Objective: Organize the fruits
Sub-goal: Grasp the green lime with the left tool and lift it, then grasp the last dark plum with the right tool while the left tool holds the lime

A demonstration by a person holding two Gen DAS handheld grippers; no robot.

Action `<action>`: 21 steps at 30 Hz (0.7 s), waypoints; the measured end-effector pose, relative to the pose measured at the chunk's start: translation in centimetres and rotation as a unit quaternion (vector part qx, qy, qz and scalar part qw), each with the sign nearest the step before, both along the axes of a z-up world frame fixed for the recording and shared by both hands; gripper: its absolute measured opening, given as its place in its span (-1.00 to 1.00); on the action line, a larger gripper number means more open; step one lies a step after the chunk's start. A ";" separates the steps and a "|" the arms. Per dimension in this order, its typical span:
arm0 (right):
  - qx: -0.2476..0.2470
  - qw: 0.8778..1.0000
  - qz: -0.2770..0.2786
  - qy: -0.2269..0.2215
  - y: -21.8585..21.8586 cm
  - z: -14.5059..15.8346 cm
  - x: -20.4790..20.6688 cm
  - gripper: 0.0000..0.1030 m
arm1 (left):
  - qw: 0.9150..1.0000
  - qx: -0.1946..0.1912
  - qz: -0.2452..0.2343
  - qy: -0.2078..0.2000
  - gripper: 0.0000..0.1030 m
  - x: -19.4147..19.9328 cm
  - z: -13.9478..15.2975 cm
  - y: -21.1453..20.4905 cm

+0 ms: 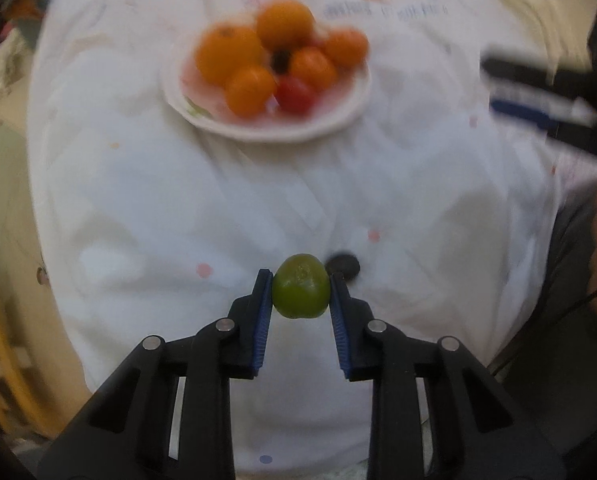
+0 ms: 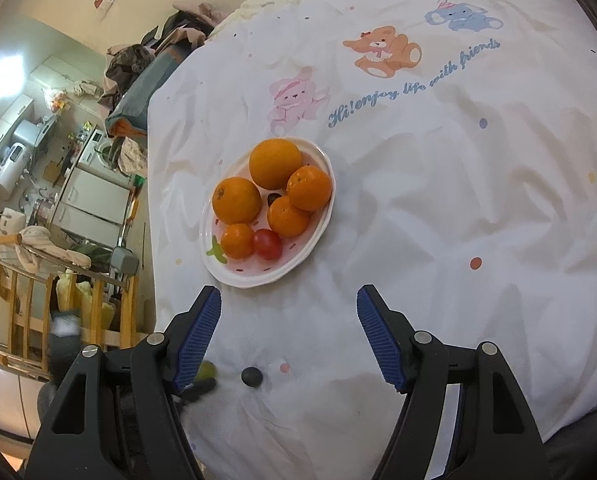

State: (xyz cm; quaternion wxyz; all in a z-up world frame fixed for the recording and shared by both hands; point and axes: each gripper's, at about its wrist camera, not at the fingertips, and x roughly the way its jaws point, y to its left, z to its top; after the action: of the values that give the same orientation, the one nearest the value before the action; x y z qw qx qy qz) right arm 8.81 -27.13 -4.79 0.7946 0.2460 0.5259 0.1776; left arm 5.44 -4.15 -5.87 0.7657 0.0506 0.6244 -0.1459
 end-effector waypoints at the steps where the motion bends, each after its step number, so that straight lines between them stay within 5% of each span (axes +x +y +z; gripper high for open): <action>1: -0.003 1.000 0.003 0.002 0.2 -0.1 0.0 0.43 | 1.000 -0.006 0.021 -0.014 -0.53 0.3 0.8 0.6; 11: 0.015 0.996 0.074 0.054 4.2 -3.2 -0.1 0.28 | 0.982 -0.036 0.173 -0.063 -0.53 2.1 2.3 5.6; 17: -0.017 0.984 0.155 0.083 9.2 -5.7 -1.1 -0.16 | 0.978 -0.032 0.199 -0.061 -0.53 2.1 2.2 6.7; 21: -0.046 0.978 0.180 0.095 11.3 -7.3 -1.6 -0.20 | 0.975 -0.041 0.208 -0.063 -0.53 2.4 2.3 6.9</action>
State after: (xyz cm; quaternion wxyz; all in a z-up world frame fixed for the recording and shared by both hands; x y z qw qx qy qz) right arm 7.18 -15.86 -12.08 0.7068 0.1265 0.6419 0.2692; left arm 7.81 2.75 -3.62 0.8185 -0.1026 0.5653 -0.0049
